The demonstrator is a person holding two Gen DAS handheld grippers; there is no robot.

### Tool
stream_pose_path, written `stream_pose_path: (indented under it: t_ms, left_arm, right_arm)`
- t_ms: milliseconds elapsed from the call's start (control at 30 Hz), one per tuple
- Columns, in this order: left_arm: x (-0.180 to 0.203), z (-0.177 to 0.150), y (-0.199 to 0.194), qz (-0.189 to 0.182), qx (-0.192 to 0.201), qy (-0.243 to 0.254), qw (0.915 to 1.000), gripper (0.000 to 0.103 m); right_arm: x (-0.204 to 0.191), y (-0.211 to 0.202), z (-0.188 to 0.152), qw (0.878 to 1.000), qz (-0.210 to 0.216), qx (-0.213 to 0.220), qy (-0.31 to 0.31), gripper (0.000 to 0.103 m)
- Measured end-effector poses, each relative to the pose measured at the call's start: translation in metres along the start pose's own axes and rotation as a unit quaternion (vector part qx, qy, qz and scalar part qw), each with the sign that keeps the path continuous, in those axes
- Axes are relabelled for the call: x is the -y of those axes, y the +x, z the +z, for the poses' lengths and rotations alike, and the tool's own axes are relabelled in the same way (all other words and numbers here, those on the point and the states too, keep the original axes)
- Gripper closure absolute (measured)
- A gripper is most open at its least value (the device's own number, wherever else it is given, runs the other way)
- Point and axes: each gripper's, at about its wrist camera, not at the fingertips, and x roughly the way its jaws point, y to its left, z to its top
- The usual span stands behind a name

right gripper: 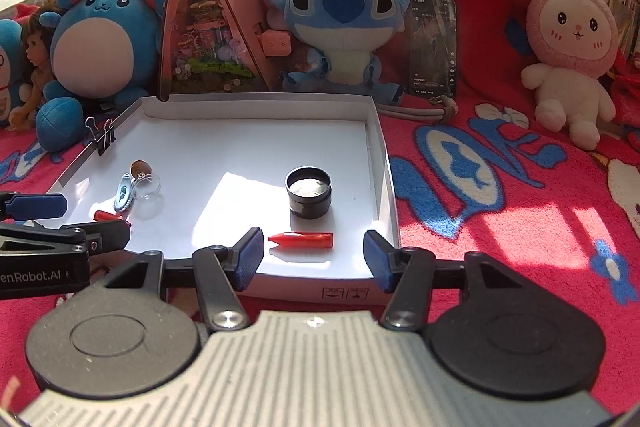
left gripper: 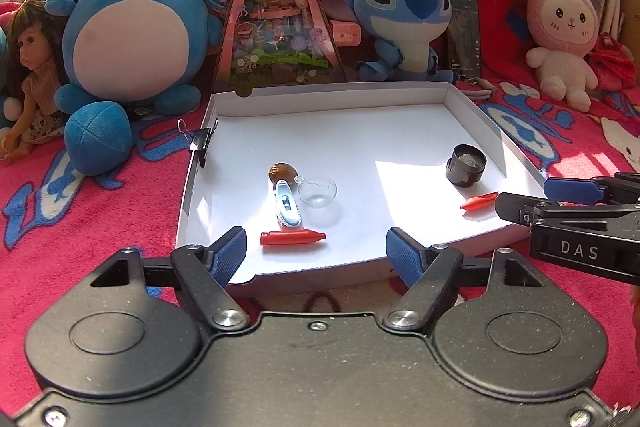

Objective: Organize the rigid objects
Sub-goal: 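Move the left tool to the brown acorn while the right tool approaches the black binder clip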

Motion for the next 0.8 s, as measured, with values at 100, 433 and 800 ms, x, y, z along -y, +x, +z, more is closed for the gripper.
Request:
stream_pose_path:
  t_ms: [100, 433, 800]
  left_arm:
    - [0.003, -0.004, -0.007, -0.010, 0.002, 0.005, 0.9999, 0.027]
    - [0.011, -0.023, -0.030, -0.033, 0.010, 0.012, 0.9993, 0.027]
    - [0.011, -0.047, -0.045, -0.030, 0.017, 0.018, 0.9992, 0.027]
  right_arm:
    - [0.000, -0.010, -0.004, 1.000, -0.003, 0.012, -0.012, 0.031]
    - [-0.006, -0.035, -0.024, 0.999, 0.008, 0.034, -0.039, 0.025]
    - [-0.008, -0.047, -0.049, 0.998, 0.011, 0.035, -0.054, 0.020]
